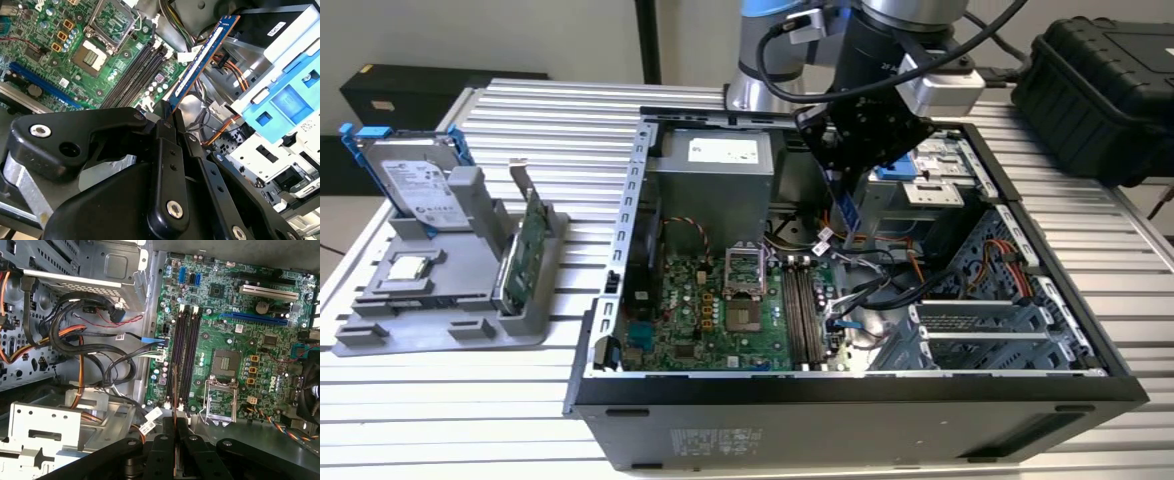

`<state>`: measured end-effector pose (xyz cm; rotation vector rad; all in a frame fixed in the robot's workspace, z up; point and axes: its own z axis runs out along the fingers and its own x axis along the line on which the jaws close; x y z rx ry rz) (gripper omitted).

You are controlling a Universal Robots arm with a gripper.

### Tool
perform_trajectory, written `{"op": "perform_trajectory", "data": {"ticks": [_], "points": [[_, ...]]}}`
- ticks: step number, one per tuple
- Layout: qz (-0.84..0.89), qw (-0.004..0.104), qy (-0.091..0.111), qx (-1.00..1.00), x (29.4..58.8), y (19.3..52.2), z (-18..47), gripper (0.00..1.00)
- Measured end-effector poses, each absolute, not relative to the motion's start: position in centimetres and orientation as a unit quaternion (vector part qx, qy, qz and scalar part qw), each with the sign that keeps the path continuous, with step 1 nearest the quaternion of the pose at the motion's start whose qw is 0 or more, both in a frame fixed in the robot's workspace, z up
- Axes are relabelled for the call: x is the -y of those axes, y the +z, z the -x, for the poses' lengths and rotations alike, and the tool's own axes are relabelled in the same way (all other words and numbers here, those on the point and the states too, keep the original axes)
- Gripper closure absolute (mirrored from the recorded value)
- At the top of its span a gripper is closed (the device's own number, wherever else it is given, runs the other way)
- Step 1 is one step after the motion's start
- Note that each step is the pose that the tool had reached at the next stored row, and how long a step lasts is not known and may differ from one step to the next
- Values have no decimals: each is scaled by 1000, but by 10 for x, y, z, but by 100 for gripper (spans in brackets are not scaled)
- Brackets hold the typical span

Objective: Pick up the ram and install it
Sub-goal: 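Insert the ram into the slot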

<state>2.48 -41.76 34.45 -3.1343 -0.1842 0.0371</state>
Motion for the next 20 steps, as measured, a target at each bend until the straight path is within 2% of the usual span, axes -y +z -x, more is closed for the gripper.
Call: {"op": "perform_trajectory", "data": {"ticks": [20], "points": [[998,1,12,59,418,338,-27,100]]}}
